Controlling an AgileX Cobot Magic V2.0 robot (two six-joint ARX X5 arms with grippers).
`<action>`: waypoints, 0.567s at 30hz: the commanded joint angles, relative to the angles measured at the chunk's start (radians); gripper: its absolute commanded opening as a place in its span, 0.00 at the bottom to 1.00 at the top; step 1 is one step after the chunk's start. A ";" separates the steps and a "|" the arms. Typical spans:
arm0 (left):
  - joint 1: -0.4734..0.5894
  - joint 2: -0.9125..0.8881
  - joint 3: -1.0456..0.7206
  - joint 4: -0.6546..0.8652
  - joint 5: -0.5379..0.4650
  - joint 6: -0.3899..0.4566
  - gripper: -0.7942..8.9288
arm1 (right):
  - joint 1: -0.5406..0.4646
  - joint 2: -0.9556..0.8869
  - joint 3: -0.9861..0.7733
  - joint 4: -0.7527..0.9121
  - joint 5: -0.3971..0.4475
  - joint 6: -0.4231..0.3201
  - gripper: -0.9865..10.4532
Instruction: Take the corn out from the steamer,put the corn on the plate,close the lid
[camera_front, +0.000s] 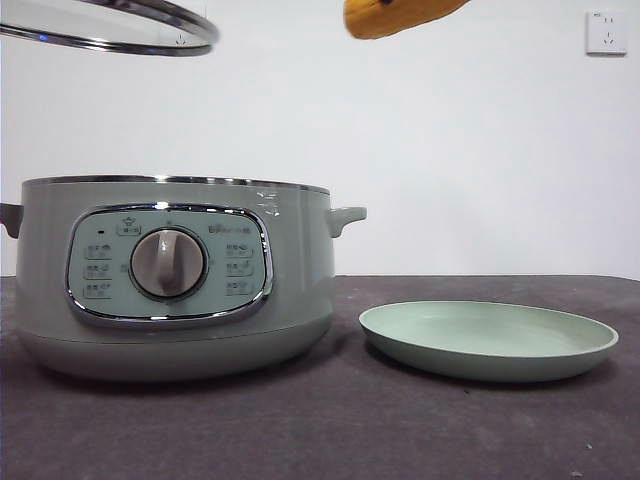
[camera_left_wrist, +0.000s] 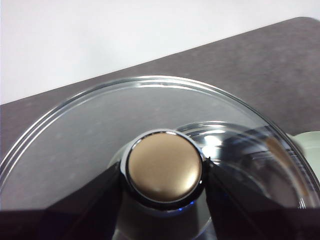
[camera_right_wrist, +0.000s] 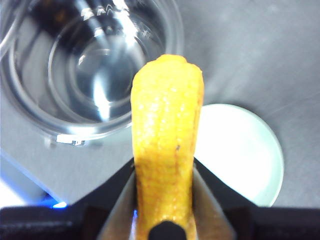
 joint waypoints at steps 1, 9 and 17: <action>-0.001 0.004 0.012 0.060 0.012 -0.005 0.07 | -0.033 0.010 -0.012 -0.019 0.001 0.028 0.08; -0.001 0.012 0.012 0.067 0.021 -0.009 0.07 | -0.056 0.010 -0.185 -0.014 0.100 0.074 0.08; -0.001 0.012 0.012 0.075 0.021 -0.020 0.07 | -0.055 0.010 -0.477 0.199 0.108 0.095 0.08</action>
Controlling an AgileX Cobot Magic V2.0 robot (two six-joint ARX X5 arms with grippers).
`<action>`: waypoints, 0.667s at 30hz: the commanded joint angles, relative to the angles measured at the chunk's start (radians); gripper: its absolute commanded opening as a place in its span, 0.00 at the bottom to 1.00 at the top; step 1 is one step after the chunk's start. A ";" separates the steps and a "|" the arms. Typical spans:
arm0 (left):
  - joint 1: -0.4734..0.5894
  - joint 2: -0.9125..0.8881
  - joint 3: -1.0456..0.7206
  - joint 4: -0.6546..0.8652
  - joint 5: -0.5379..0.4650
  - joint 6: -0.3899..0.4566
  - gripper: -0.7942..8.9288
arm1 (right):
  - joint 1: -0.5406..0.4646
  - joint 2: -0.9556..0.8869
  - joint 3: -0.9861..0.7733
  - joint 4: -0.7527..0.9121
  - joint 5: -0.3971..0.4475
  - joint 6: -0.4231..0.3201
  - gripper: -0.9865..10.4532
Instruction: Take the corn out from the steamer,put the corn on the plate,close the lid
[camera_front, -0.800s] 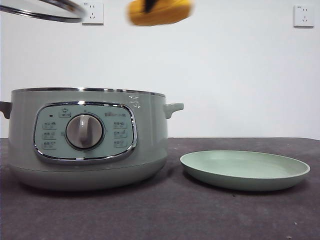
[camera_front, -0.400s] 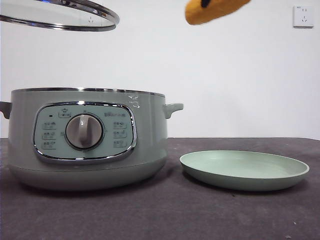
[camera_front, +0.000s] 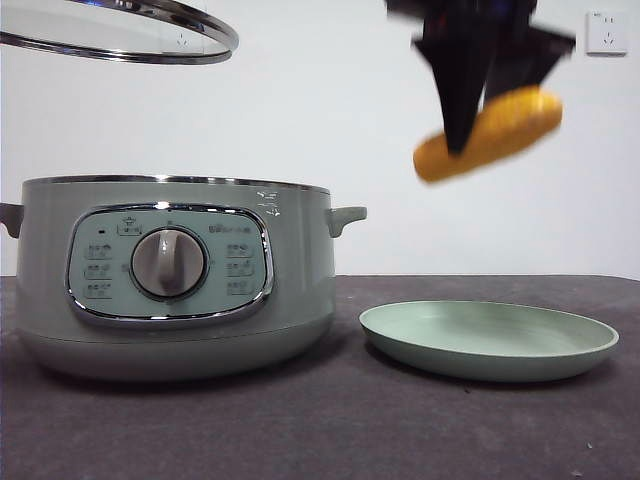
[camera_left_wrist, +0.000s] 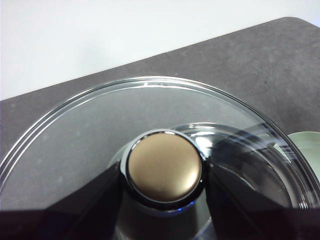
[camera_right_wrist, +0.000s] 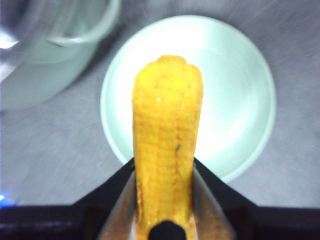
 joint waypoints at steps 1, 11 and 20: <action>0.000 -0.013 0.012 0.055 -0.002 -0.011 0.07 | 0.000 0.008 -0.106 0.103 0.013 0.023 0.08; 0.000 -0.013 0.012 0.054 -0.002 -0.013 0.07 | -0.005 0.008 -0.423 0.499 0.079 0.045 0.08; 0.000 -0.013 0.012 0.053 -0.002 -0.018 0.07 | -0.038 0.010 -0.512 0.584 0.072 0.047 0.16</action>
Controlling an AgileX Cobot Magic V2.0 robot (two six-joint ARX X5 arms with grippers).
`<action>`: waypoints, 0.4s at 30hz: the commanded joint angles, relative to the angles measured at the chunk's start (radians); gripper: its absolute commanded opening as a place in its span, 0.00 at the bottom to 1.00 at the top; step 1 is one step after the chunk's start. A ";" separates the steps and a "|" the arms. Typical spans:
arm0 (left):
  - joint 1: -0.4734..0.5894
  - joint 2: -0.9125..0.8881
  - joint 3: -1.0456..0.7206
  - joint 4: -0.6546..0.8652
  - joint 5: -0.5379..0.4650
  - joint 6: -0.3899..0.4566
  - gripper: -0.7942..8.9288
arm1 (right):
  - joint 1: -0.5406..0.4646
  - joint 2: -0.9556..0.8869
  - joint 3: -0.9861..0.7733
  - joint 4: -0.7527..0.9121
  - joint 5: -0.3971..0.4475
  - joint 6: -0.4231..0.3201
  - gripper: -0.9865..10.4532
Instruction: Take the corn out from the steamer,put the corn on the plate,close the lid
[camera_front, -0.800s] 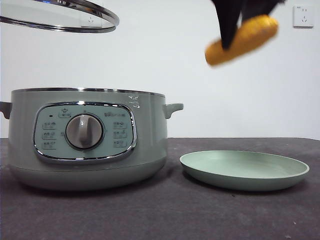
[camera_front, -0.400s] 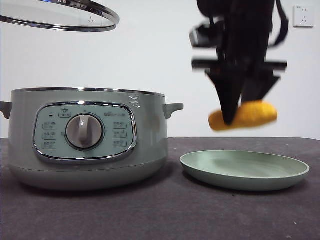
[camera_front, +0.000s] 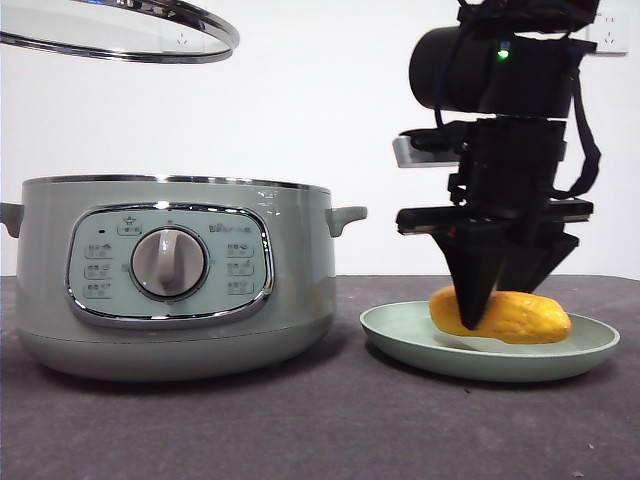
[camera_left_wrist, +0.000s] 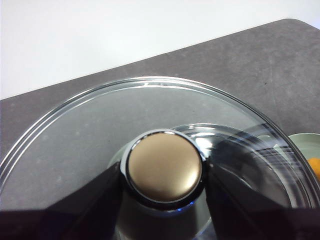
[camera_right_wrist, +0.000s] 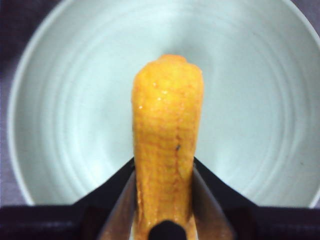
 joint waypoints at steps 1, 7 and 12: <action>0.000 -0.013 0.012 0.053 -0.001 -0.012 0.07 | -0.014 0.010 -0.007 0.010 -0.001 0.013 0.21; 0.000 -0.011 0.012 0.054 0.047 -0.026 0.07 | -0.047 0.010 -0.007 0.010 -0.005 0.012 0.35; 0.000 -0.003 0.012 0.050 0.052 -0.033 0.07 | -0.068 0.010 -0.007 0.014 -0.052 0.013 0.49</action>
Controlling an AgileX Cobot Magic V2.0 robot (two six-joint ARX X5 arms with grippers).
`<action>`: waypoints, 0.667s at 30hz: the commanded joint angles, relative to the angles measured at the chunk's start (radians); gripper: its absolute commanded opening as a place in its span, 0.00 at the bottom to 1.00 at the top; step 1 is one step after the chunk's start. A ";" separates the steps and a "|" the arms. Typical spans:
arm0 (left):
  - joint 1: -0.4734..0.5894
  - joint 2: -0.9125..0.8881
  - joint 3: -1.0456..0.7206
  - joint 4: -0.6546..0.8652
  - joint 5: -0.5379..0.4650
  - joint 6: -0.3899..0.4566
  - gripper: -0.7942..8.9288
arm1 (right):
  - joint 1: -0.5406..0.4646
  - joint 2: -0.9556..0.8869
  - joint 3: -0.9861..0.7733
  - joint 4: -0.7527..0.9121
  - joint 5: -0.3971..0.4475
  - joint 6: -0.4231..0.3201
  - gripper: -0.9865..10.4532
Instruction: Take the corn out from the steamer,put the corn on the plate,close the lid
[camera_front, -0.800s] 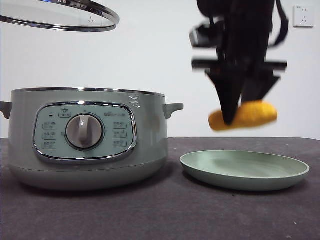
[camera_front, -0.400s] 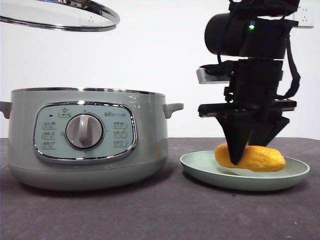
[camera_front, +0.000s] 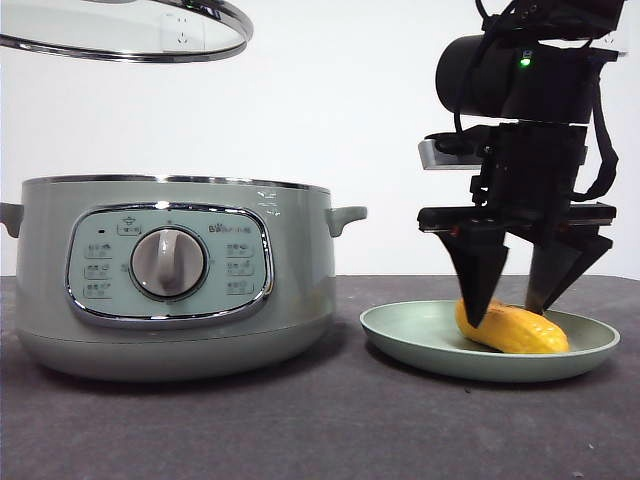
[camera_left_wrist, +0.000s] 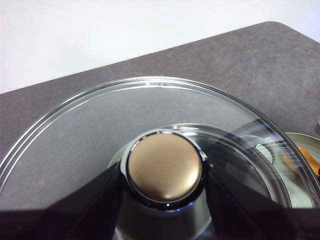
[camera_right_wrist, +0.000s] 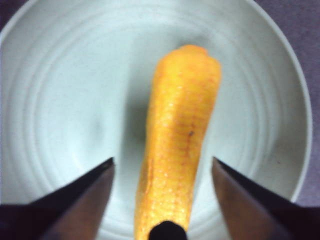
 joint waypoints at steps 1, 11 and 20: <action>0.000 0.000 0.012 0.050 0.003 -0.013 0.07 | -0.004 0.010 -0.006 0.010 -0.010 0.009 0.50; -0.001 0.096 0.012 0.058 0.053 -0.021 0.07 | -0.004 -0.147 -0.006 0.002 -0.011 0.026 0.50; -0.002 0.250 0.012 0.113 0.109 -0.040 0.07 | -0.005 -0.347 -0.006 -0.037 -0.008 0.029 0.50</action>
